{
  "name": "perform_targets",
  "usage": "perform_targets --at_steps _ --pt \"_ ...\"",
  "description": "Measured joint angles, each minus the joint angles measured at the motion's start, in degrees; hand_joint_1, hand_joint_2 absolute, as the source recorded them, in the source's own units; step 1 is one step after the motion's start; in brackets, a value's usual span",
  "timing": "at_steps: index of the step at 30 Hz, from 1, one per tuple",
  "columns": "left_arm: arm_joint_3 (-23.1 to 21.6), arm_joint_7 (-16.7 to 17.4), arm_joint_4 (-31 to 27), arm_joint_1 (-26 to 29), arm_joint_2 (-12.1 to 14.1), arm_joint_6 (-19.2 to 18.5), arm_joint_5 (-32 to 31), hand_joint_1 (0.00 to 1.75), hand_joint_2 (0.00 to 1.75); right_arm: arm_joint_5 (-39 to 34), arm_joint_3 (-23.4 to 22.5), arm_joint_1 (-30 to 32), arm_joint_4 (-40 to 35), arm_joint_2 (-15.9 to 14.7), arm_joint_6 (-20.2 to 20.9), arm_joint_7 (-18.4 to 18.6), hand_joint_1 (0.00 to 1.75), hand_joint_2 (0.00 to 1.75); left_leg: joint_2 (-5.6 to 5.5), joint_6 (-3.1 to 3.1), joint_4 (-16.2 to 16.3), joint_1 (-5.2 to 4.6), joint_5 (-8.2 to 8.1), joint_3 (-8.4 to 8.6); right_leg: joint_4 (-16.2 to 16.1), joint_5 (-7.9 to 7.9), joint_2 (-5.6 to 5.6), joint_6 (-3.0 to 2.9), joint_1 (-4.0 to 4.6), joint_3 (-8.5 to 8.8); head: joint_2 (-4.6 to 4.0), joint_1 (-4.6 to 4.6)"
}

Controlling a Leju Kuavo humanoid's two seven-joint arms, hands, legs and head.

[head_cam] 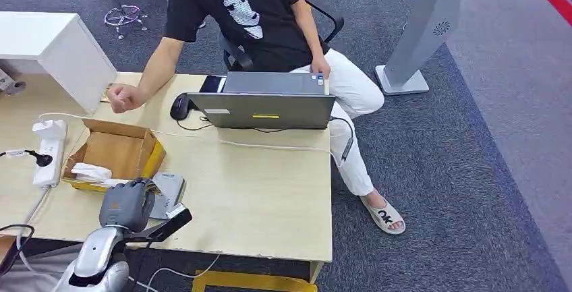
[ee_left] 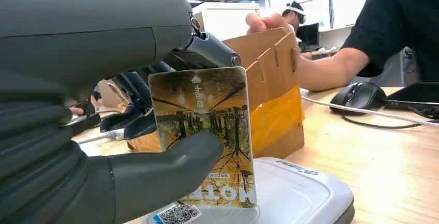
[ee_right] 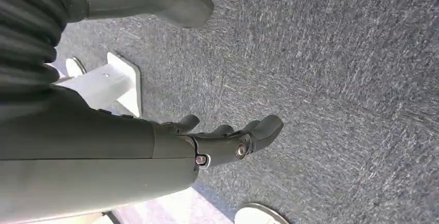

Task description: Pass the card to the sensor for recognition and then transmit it.

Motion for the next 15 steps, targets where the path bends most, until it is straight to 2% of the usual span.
perform_targets --at_steps 15 --pt "0.0 -0.7 0.0 0.0 0.0 0.1 1.0 1.75 1.75 0.0 0.0 0.0 0.0 0.0 -0.2 0.0 0.00 1.75 0.00 0.00 0.0 0.00 0.00 0.00 0.0 0.00 0.00 0.00 0.00 0.00 0.00 0.00"
